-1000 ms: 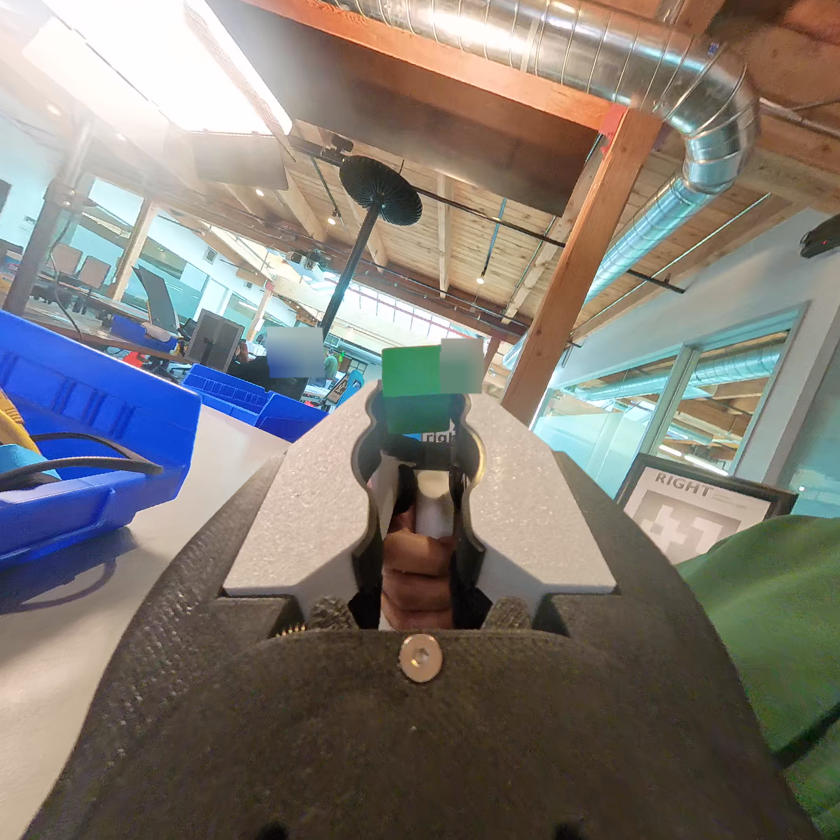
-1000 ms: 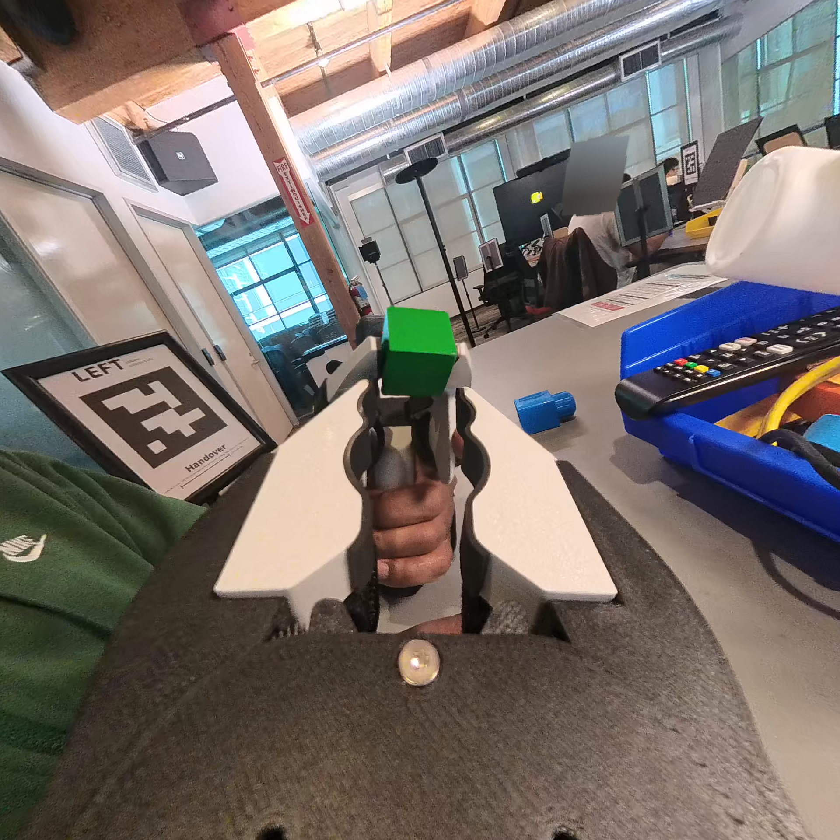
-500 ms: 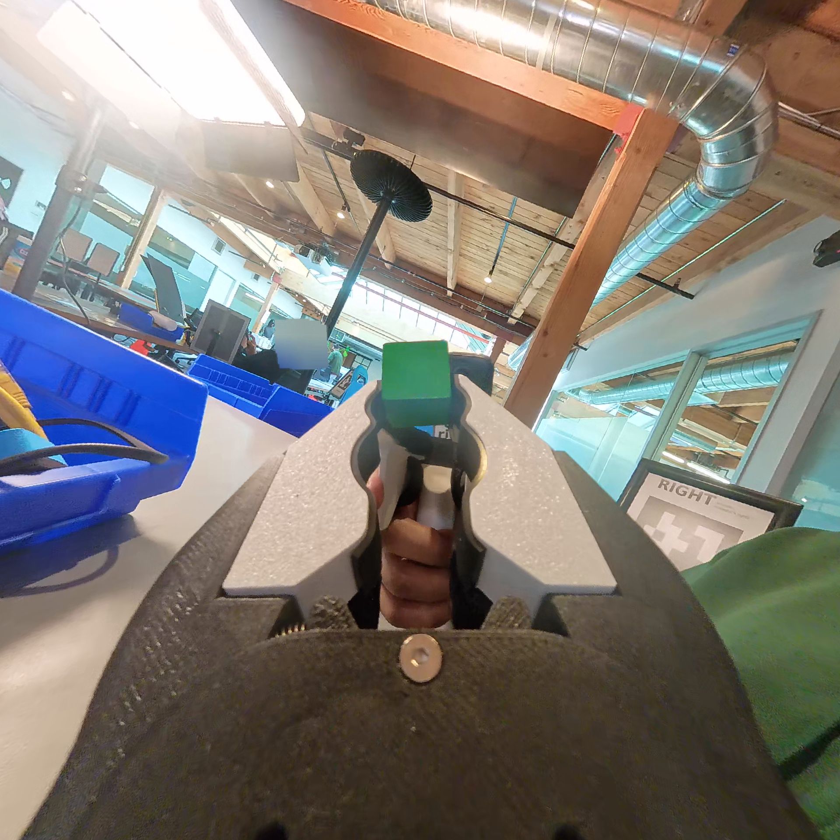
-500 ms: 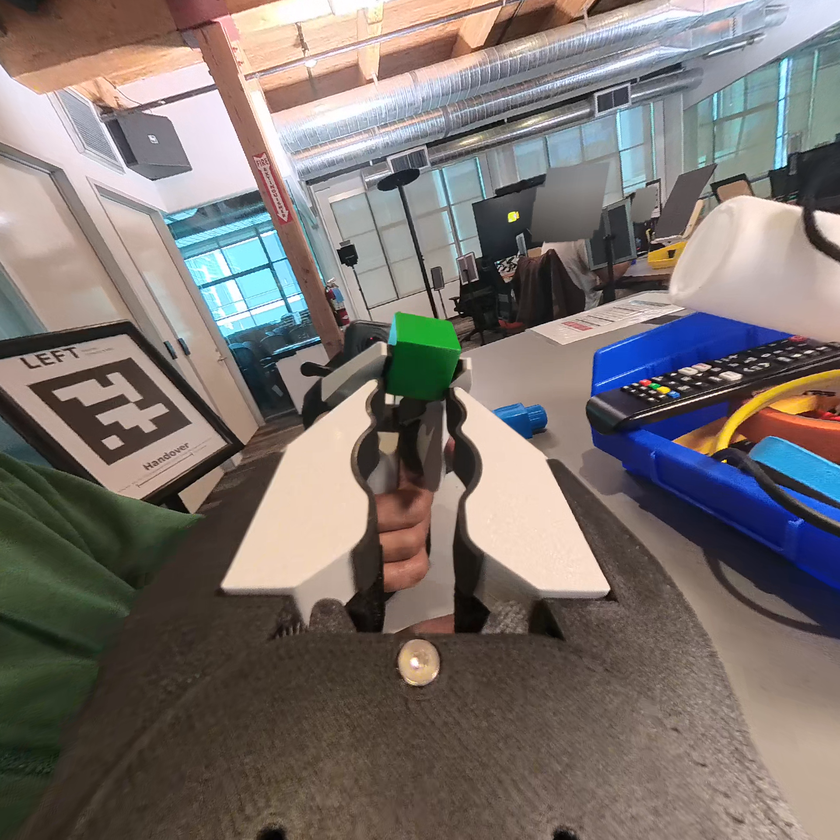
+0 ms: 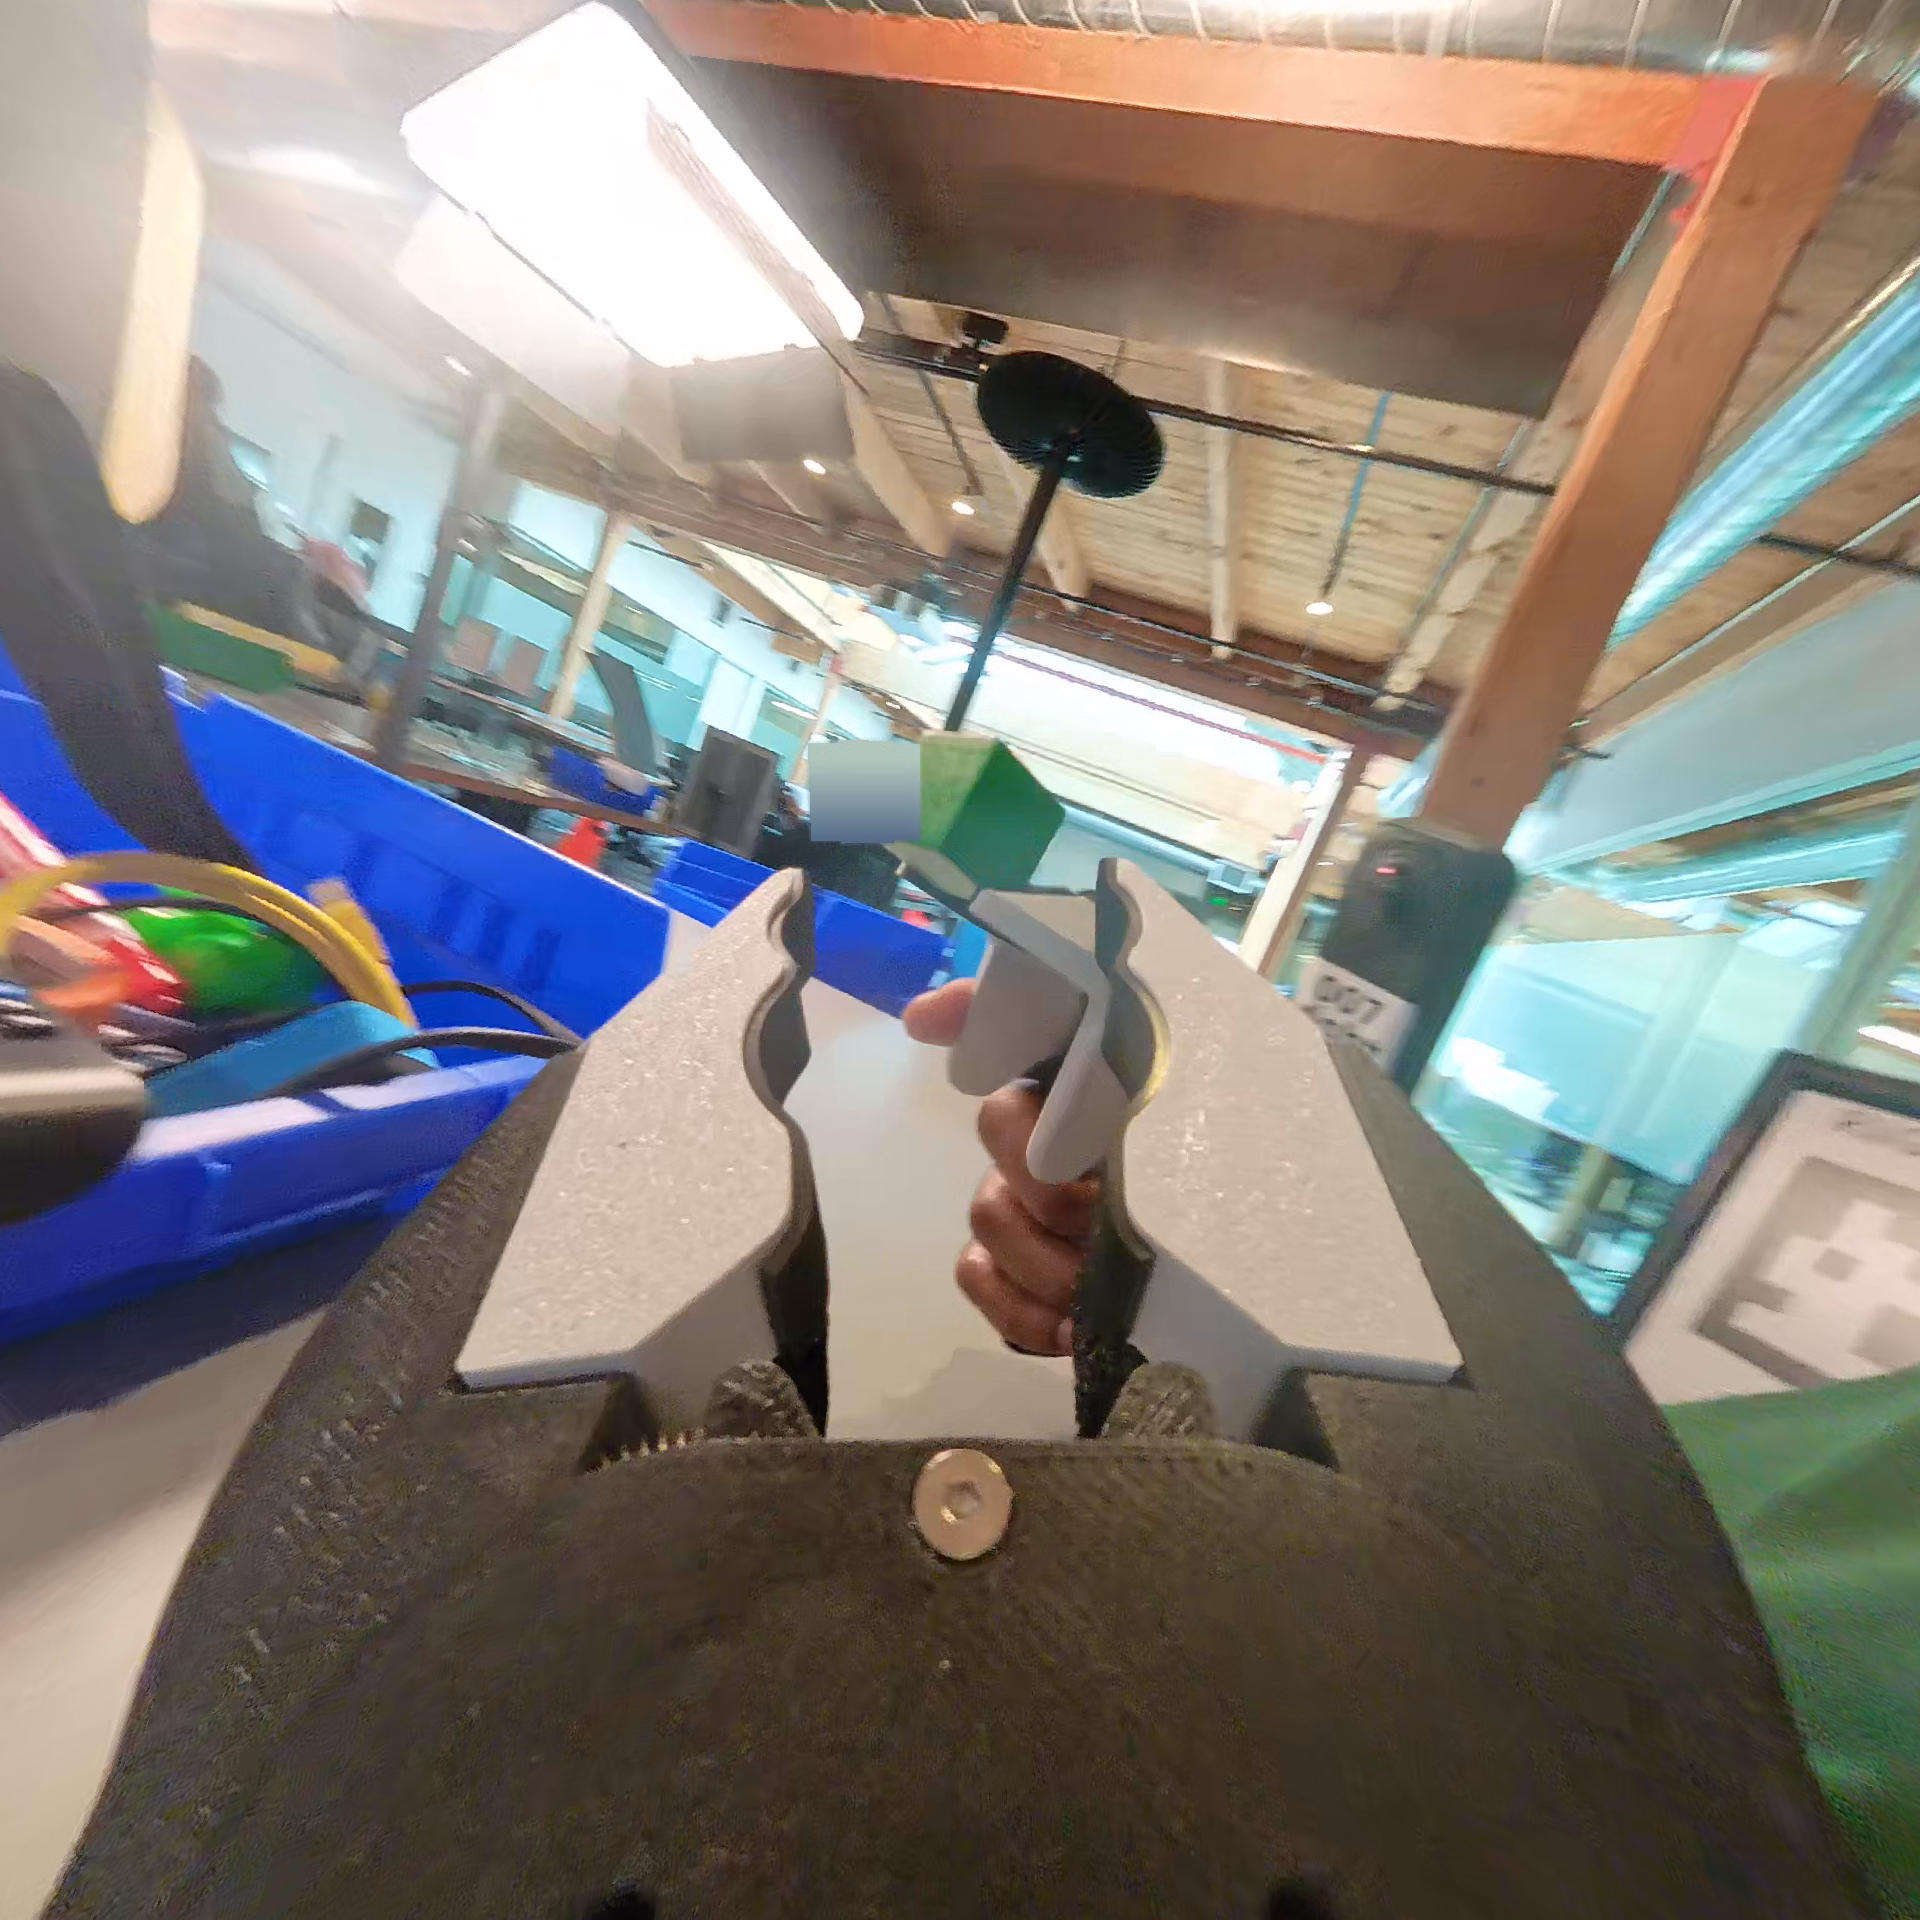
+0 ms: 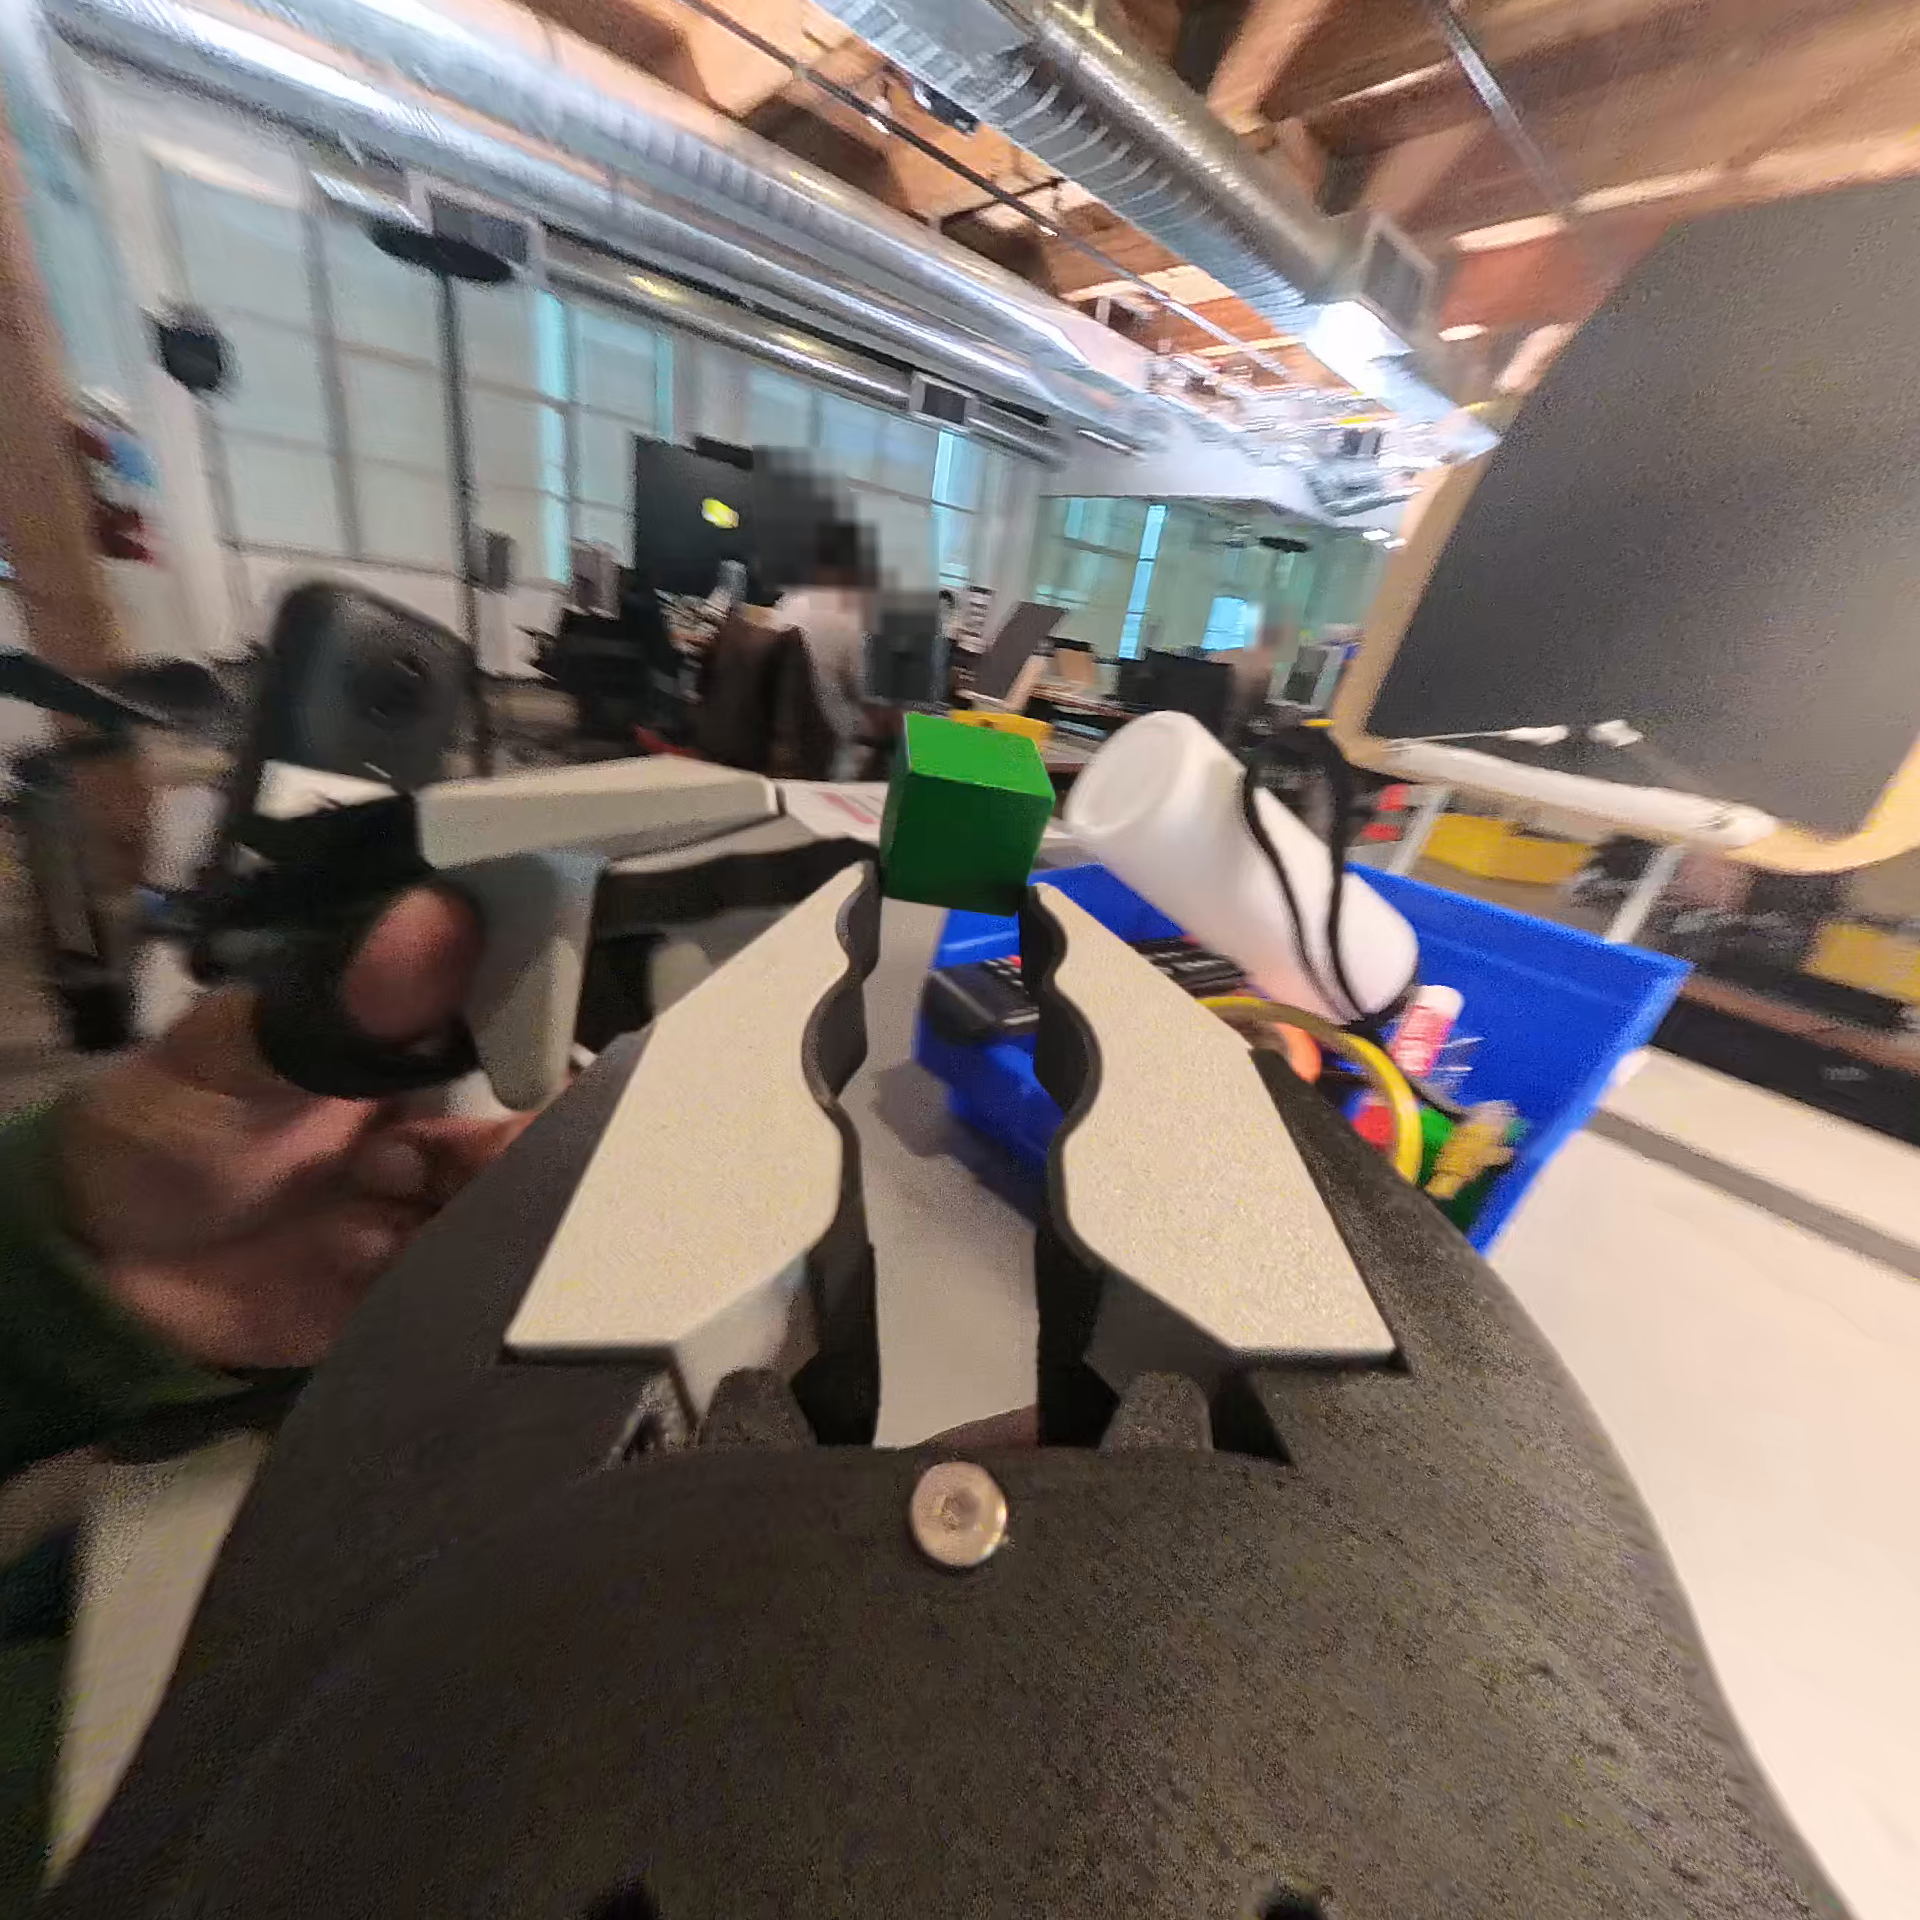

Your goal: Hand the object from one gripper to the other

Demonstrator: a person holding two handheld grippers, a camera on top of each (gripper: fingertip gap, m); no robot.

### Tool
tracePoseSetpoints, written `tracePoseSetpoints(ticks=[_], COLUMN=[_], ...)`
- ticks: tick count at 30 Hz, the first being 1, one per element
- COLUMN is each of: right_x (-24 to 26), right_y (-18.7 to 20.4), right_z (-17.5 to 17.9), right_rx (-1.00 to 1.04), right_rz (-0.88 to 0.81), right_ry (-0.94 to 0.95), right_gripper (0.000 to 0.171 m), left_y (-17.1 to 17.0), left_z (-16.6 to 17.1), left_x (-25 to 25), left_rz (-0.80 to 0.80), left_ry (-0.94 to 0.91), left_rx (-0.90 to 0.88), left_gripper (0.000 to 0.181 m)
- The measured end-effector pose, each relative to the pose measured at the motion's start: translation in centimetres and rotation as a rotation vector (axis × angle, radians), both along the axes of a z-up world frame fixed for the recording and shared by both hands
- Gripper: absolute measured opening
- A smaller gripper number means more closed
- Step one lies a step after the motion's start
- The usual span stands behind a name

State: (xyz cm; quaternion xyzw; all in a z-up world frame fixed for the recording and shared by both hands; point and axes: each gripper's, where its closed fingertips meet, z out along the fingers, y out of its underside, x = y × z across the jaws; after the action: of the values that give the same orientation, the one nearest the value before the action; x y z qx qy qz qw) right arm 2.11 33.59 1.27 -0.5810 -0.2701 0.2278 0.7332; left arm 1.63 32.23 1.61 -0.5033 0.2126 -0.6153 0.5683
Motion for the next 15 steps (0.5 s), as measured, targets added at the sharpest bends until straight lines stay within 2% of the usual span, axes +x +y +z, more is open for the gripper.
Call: tracePoseSetpoints(ticks=[3,6,9,15], right_x=[0.2,-0.2,-0.4,-0.8], right_y=[0.7,0.9,0.9,0.6], right_z=[-0.8,-1.5,-1.7,-1.7], right_rx=[0.084,0.144,0.163,0.191], right_rz=[-0.149,-0.225,-0.237,-0.230], right_ry=[-0.161,-0.281,-0.311,-0.337], right_gripper=[0.027,0.026,0.027,0.027], left_y=[0.6,0.2,-0.1,0.4], left_z=[0.4,0.4,-0.1,-0.4], left_x=[-0.9,-0.7,0.1,-0.1], left_rz=[0.198,0.370,0.447,0.491], left_ry=[0.070,0.209,0.319,0.356], left_rx=[0.127,0.305,0.408,0.409], left_gripper=[0.055,0.055,0.054,0.049])
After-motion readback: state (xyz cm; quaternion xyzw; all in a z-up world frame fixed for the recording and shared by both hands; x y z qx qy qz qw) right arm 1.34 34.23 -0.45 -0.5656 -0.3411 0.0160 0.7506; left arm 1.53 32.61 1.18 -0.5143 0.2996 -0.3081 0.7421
